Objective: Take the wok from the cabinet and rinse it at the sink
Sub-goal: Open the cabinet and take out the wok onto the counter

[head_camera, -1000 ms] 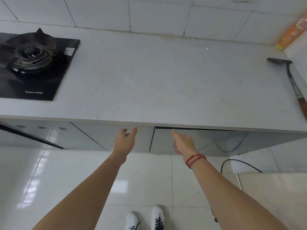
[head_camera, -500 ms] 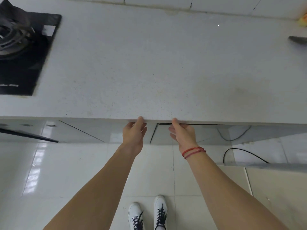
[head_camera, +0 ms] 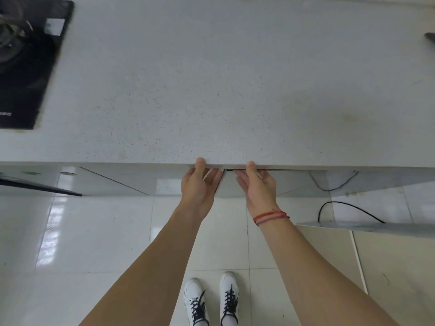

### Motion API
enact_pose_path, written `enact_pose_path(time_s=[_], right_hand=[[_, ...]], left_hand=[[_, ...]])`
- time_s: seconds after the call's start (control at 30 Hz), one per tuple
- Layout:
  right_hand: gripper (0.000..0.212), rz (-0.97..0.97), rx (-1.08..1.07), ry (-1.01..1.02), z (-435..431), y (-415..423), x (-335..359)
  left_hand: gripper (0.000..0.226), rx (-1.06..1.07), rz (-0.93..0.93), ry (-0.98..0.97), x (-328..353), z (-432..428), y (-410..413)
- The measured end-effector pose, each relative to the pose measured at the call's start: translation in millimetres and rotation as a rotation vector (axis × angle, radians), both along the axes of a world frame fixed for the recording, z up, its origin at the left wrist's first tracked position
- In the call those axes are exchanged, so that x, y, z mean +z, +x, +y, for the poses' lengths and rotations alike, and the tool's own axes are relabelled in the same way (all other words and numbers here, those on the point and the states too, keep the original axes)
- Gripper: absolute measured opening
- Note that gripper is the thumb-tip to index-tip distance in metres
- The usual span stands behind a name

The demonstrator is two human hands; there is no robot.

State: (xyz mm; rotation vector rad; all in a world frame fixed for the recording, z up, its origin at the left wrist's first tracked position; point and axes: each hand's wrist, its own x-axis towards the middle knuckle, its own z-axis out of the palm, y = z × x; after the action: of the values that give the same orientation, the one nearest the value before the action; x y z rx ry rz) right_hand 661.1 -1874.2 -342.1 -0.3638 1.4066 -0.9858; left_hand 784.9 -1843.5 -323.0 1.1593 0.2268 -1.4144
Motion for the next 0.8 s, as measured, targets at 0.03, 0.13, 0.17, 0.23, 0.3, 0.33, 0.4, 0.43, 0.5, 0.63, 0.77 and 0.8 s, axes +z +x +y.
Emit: enact_pose_path(time_s=[0.03, 0.13, 0.17, 0.23, 0.3, 0.33, 0.4, 0.43, 0.5, 0.63, 0.77, 0.8], right_hand=[[0.040, -0.024, -0.009, 0.004, 0, 1, -2], [0.046, -0.069, -0.011, 0.017, 0, 0, -3], [0.048, -0.071, -0.005, 0.020, 0, -1, -2], [0.050, -0.079, 0.002, 0.038, -1, -2, 1], [0.049, -0.087, -0.004, 0.069, 0, -3, 5], [0.045, -0.091, -0.006, 0.085, 1, -4, 8], [0.029, -0.078, 0.011, 0.113, 6, -6, 11], [0.023, -0.067, 0.023, 0.122, 10, -7, 12], [0.018, -0.042, 0.042, 0.128, 20, -10, 12], [0.016, 0.016, 0.085, 0.138, 47, -23, 15], [0.011, 0.114, 0.143, 0.156, 78, -39, 17], [0.014, 0.150, 0.163, 0.148, 86, -44, 16]], left_hand=[[0.034, 0.009, 0.018, -0.010, -1, 0, -2], [0.042, 0.014, 0.019, -0.011, -2, 1, -5], [0.041, 0.005, 0.002, 0.000, -2, 1, -6], [0.041, -0.001, -0.033, 0.040, -2, 3, -6], [0.042, -0.005, -0.058, 0.087, -1, 8, -6], [0.041, -0.008, -0.069, 0.108, 0, 12, -6], [0.037, -0.016, -0.090, 0.146, 1, 22, -7], [0.035, -0.021, -0.095, 0.160, 1, 27, -7], [0.035, -0.039, -0.101, 0.174, 1, 40, -8], [0.032, -0.095, -0.132, 0.185, 0, 70, -9], [0.028, -0.149, -0.197, 0.222, 1, 106, -8], [0.026, -0.161, -0.212, 0.236, 1, 115, -6]])
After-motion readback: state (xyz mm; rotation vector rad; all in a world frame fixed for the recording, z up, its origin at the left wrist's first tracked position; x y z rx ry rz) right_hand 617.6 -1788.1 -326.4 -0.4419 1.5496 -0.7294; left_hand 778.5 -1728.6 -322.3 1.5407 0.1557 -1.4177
